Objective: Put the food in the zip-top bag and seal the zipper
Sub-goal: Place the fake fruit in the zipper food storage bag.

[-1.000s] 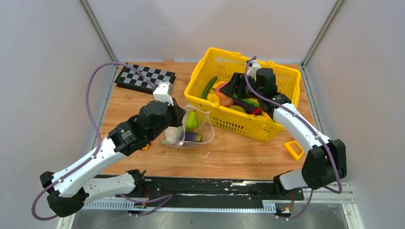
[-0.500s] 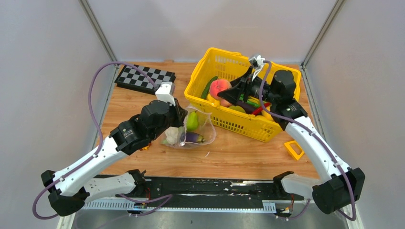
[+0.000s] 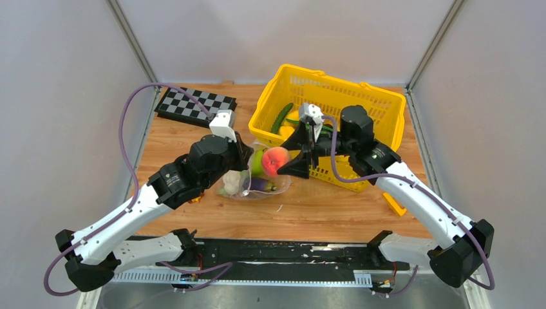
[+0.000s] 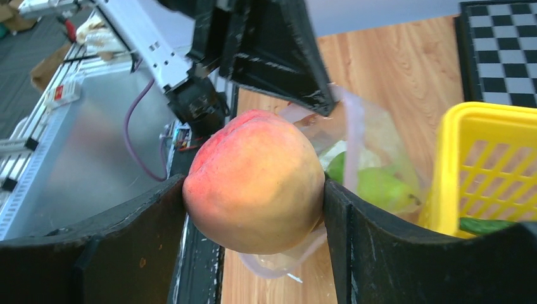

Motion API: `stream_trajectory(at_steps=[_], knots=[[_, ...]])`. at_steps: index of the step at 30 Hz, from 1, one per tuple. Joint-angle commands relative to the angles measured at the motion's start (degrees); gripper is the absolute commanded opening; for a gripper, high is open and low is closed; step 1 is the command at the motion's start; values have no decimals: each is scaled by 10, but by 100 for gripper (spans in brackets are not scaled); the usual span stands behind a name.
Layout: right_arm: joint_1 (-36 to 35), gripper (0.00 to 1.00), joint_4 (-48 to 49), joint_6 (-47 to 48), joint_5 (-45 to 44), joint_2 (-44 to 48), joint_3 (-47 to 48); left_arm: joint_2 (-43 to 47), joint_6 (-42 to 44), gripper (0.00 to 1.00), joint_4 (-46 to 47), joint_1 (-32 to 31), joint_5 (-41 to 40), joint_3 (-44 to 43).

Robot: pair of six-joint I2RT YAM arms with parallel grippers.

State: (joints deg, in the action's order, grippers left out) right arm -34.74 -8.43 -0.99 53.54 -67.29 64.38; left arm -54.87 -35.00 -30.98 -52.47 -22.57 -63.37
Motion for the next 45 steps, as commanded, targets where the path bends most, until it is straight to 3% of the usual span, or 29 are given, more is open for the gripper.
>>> stream_trajectory(at_steps=[1, 8, 16, 37, 45], knots=[[-32, 45, -67, 98, -1, 14, 32, 5, 8, 0, 24, 2, -8, -25], [-101, 46, -186, 173, -190, -25, 83, 2, 4, 0, 28, 2, 3, -25], [-142, 49, -158, 205, -365, -35, 73, 20, -12, 0, 47, 2, -11, -10], [-159, 59, -2, 161, -371, -68, 28, 32, -15, 0, 62, 2, -20, 4], [-159, 73, 45, 124, -373, -66, 16, 34, -16, 0, 61, 2, -31, 3]])
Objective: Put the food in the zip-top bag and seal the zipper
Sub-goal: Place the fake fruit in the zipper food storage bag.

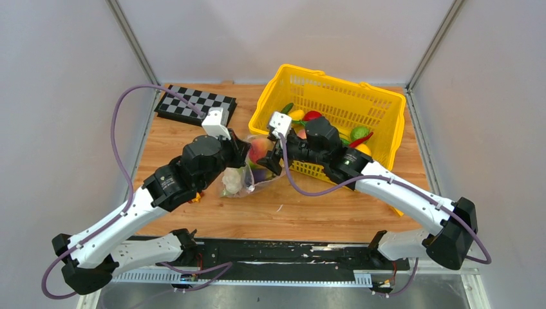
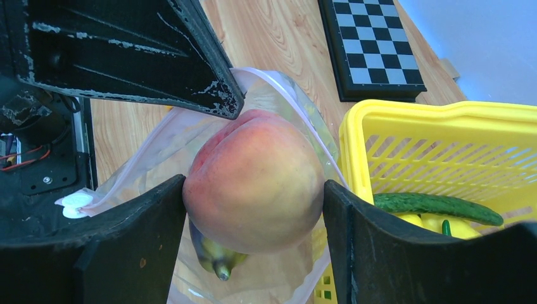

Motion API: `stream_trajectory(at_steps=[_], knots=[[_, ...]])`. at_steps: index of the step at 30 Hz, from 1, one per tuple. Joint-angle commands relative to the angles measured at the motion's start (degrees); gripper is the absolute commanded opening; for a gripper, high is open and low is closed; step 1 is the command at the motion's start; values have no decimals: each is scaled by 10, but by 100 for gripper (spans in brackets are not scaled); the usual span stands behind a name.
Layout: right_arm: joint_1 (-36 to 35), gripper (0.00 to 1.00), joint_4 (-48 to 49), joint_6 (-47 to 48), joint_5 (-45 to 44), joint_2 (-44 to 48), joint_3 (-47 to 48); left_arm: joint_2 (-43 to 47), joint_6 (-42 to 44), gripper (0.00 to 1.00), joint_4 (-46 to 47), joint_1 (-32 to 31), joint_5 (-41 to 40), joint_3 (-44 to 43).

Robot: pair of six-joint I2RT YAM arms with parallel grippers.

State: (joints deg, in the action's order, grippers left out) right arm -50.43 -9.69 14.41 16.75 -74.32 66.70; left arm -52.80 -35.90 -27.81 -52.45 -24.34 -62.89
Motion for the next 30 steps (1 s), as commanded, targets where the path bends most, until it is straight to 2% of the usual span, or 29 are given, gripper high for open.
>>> stream_trajectory(at_steps=[1, 8, 16, 23, 30], knots=[[-2, 74, 60, -30, -4, 4, -8, 14, -7, 0, 29, 2, -15, -1], [-2, 79, 74, -60, -23, -1, -10, 29, -12, 0, 27, 2, -29, 8], [-3, 78, 167, -112, -28, -7, -32, 46, -18, 0, 19, 2, -53, 13], [-3, 84, 158, -118, 30, -17, -21, 49, -22, 0, 16, 2, -69, 16], [-3, 84, 107, -118, 34, -22, 7, 50, -25, 0, 12, 2, -71, 17]])
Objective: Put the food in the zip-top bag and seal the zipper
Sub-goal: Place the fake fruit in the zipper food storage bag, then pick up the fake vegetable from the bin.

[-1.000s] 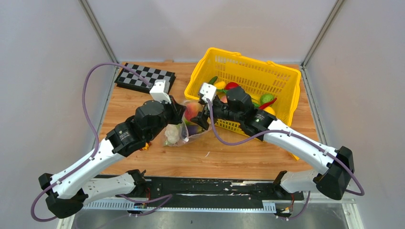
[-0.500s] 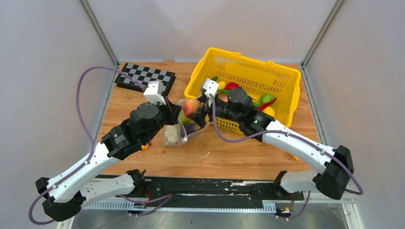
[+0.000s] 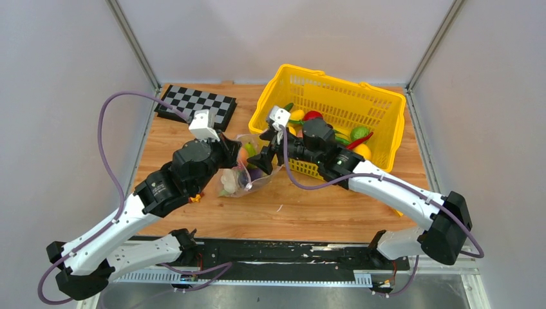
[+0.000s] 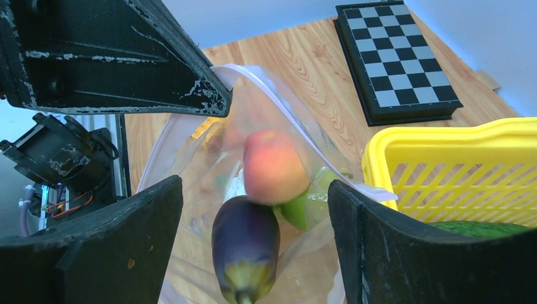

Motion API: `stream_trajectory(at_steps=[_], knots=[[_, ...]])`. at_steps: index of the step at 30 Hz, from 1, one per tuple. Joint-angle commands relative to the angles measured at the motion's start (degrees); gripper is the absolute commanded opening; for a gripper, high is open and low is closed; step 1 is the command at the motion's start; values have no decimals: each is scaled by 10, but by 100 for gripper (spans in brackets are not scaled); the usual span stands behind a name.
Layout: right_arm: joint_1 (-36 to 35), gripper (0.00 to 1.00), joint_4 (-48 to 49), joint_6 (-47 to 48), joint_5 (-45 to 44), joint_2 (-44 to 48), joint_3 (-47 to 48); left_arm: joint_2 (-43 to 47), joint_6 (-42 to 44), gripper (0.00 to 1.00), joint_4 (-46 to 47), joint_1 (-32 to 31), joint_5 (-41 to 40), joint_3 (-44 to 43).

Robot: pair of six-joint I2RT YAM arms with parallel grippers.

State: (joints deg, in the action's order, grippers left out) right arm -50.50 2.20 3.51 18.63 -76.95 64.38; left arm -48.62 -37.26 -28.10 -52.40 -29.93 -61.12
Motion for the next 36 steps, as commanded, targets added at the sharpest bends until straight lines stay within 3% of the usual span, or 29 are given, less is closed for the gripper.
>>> stream_trajectory(at_steps=[1, 7, 16, 19, 23, 29, 31, 36], knots=[[-2, 84, -14, -6, 18, 17, 29, 9, -12, 0, 13, 2, -17, 0], [-2, 84, -65, 32, -4, 80, 27, 17, -12, 0, 12, 2, -30, 4], [18, 89, -71, 21, -263, 135, -8, 11, -9, 0, 12, 2, -15, 3], [55, 91, -91, -25, -303, 124, -7, 8, -11, 0, 13, 3, -8, 3], [141, 95, -127, -118, -289, 106, -6, 5, -12, 0, 14, 2, -3, 1], [310, 100, -162, -226, -111, 65, -8, 5, -15, 0, 12, 2, 2, 2], [337, 100, -156, -244, -84, 56, -18, 5, -15, 0, 11, 2, 2, 2], [348, 100, -187, -229, -126, 35, -18, 5, -13, 0, 10, 2, -2, 3]])
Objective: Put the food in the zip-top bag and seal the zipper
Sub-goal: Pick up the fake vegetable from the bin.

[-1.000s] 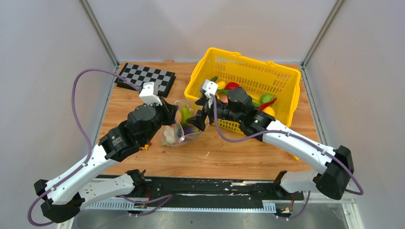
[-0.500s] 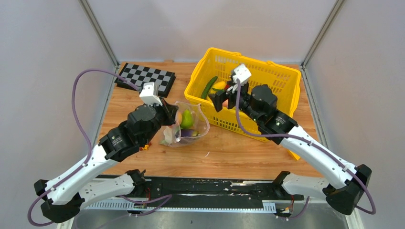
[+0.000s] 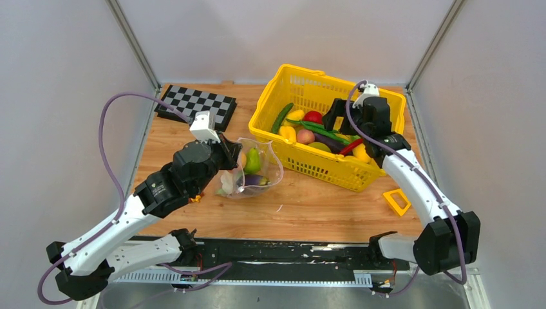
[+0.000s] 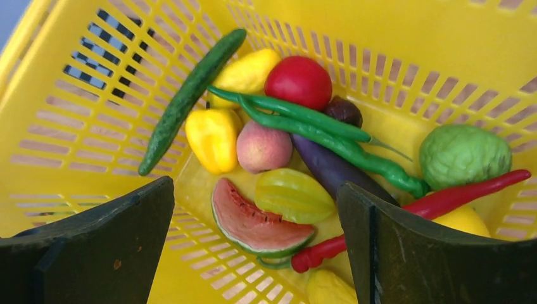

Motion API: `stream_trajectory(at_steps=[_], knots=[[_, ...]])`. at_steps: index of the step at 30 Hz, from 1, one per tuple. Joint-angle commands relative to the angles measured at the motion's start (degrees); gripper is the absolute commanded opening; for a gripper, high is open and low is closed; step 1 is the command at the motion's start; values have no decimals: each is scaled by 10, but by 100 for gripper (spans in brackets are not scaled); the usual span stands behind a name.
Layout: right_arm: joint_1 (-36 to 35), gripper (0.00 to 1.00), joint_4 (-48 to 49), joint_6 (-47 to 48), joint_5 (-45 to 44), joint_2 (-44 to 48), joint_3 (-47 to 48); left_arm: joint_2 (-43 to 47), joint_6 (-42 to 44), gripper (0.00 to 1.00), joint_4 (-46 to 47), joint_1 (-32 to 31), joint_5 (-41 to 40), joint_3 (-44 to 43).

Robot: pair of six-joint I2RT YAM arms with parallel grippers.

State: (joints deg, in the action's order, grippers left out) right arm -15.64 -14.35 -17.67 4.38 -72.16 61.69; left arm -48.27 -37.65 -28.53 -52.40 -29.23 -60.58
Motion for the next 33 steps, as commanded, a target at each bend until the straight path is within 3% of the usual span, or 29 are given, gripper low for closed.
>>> stream_trajectory(at_steps=[1, 9, 16, 22, 28, 33], knots=[[1, 100, -37, -5, 7, -21, 17, 2, -10, 0, 14, 2, -10, -2], [7, 100, -117, -1, -120, -85, 63, 5, -10, 0, 13, 2, -12, 0], [10, 100, -143, 2, -152, -132, 93, -1, -9, 0, 15, 2, -9, -1], [10, 100, -201, -25, -264, -185, 146, 3, -6, 0, 12, 3, -10, -1], [10, 97, -210, -69, -262, -200, 127, 7, -6, 0, 11, 2, -13, 2], [11, 88, -205, -96, -262, -188, 101, 5, -6, 0, 12, 2, -11, 2]])
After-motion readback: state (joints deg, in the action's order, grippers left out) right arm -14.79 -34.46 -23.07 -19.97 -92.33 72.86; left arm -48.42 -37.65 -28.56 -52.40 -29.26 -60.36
